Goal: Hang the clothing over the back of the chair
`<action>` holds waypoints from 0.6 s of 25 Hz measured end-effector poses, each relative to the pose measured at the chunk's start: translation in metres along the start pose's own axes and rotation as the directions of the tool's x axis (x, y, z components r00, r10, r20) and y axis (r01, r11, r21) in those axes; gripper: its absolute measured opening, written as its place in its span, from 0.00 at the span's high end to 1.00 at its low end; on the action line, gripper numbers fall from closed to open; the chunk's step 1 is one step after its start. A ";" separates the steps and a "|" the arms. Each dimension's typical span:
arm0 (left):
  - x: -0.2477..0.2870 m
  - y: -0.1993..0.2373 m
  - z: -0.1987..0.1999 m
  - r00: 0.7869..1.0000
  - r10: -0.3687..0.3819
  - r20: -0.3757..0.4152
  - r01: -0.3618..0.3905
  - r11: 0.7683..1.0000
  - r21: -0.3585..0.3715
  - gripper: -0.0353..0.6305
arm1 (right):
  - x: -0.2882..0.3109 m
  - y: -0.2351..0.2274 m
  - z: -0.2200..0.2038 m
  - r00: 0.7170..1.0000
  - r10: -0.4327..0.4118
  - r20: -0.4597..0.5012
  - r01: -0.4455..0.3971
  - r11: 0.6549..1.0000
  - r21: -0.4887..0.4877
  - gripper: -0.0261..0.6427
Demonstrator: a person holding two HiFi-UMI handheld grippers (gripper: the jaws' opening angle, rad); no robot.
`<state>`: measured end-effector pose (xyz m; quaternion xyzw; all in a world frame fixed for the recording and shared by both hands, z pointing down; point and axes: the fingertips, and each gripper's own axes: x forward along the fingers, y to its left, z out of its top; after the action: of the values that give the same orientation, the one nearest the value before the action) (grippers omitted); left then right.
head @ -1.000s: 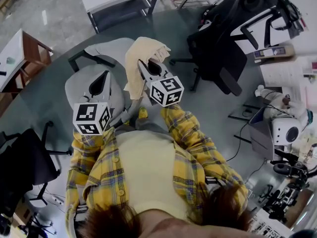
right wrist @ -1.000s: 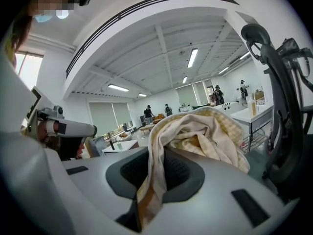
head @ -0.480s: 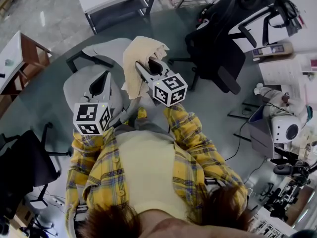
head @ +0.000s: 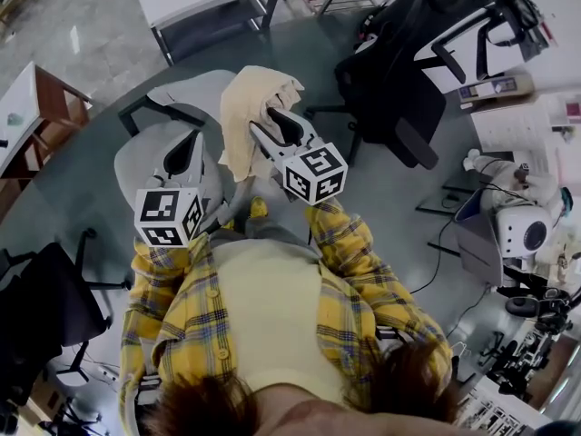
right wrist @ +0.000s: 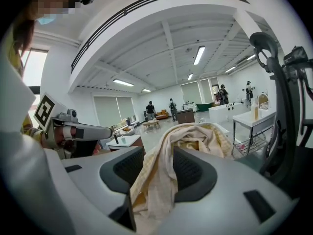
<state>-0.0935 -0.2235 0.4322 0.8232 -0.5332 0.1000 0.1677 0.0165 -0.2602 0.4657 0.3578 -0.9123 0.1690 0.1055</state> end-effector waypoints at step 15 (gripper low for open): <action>-0.002 -0.005 -0.004 1.000 -0.002 0.014 0.002 0.999 -0.033 0.94 | -0.046 -0.015 -0.003 0.995 -0.089 0.052 0.087 0.995 0.043 0.79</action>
<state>-0.0892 -0.2184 0.4339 0.8215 -0.5350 0.0850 0.1778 0.0607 -0.2410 0.4577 0.4042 -0.8946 0.1728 0.0808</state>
